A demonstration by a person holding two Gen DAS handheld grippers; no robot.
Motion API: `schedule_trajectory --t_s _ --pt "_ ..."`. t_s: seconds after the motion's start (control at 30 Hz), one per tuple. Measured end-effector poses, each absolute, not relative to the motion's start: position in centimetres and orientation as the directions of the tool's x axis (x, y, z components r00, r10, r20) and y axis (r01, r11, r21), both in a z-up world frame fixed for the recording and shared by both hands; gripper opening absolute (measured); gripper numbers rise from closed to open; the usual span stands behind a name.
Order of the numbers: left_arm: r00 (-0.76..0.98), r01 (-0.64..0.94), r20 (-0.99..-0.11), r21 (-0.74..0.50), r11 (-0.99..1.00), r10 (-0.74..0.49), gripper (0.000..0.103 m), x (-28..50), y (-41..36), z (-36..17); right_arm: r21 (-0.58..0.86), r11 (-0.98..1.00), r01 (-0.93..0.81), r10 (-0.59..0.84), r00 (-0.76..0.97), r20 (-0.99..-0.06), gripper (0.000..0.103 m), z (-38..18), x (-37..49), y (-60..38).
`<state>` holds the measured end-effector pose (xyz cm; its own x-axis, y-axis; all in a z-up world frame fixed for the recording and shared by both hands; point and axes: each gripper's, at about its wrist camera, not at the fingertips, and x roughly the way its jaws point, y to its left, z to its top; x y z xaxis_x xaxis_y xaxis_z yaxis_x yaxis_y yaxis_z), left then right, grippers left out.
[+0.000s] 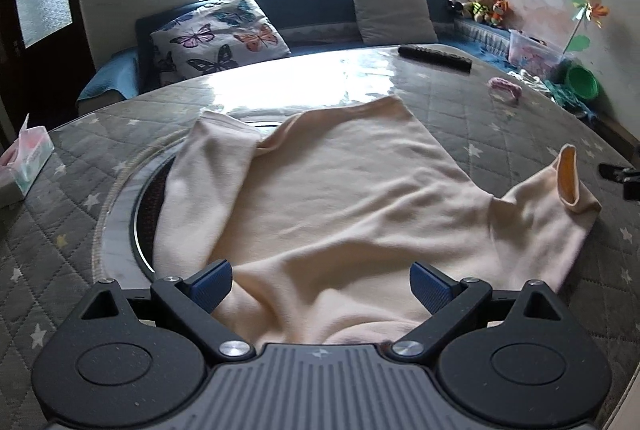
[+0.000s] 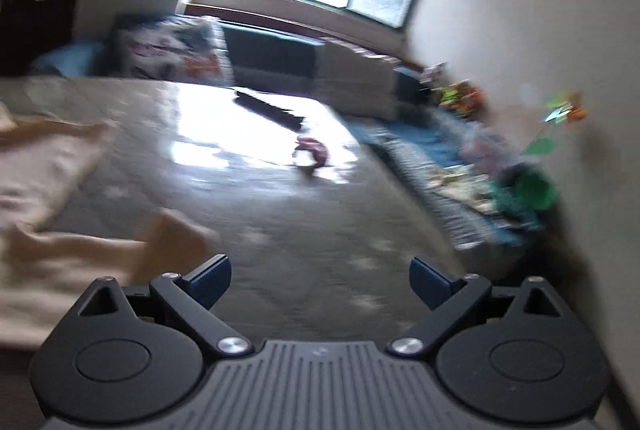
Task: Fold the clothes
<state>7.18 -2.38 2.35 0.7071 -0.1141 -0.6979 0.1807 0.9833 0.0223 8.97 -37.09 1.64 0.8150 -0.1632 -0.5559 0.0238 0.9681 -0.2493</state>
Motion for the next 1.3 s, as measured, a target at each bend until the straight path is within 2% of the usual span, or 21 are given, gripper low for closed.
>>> schedule_trajectory --t_s 0.17,0.3,0.4,0.5,0.63,0.8,0.83,1.0,1.17,1.3 --pt "0.698 0.198 -0.705 0.027 0.98 -0.122 0.097 7.1 -3.0 2.0 -0.239 0.959 -0.15 -0.027 0.793 -0.608 0.098 0.2 8.5 -34.1" --pt "0.689 0.208 -0.714 0.027 0.978 -0.126 0.097 6.9 -3.2 1.6 -0.284 0.941 -0.186 -0.038 0.775 -0.631 0.098 -1.3 8.8 -32.9" --pt "0.681 0.215 -0.72 0.028 0.976 -0.13 0.097 6.8 -3.3 1.2 -0.338 0.931 -0.135 -0.103 0.792 -0.601 0.098 -1.2 9.2 -33.4" --pt "0.675 0.222 -0.726 0.028 0.975 -0.133 0.097 6.7 -3.4 0.9 -0.401 0.916 -0.004 -0.234 0.807 -0.543 0.098 -0.6 9.7 -34.8" --pt "0.667 0.234 -0.733 0.031 0.972 -0.137 0.097 6.4 -3.6 0.5 -0.393 0.913 0.11 -0.314 0.804 -0.505 0.098 0.3 10.2 -36.8" --pt "0.657 0.24 -0.743 0.04 0.97 -0.131 0.097 6.3 -3.8 -0.1 -0.315 0.947 0.058 -0.223 0.828 -0.515 0.097 0.9 10.1 -36.4" --pt "0.656 0.241 -0.743 0.04 0.97 -0.132 0.097 6.3 -3.7 -0.1 -0.31 0.95 0.036 -0.201 0.83 -0.52 0.093 0.8 10.2 -36.0" --pt "0.692 0.221 -0.712 0.047 0.974 -0.122 0.094 6.8 -2.7 1.5 -0.202 0.975 -0.096 -0.043 0.806 -0.59 0.088 0.3 10.7 -34.4" --pt "0.736 0.165 -0.674 0.082 0.983 -0.067 0.078 9.5 -1.0 2.9 -0.117 0.978 -0.173 0.062 0.775 -0.629 0.088 0.1 10.7 -32.8" --pt "0.748 0.13 -0.664 0.147 0.981 0.001 0.07 12.4 -0.3 2.6 -0.093 0.981 -0.169 0.069 0.758 -0.648 0.088 -0.8 11.7 -32.4"
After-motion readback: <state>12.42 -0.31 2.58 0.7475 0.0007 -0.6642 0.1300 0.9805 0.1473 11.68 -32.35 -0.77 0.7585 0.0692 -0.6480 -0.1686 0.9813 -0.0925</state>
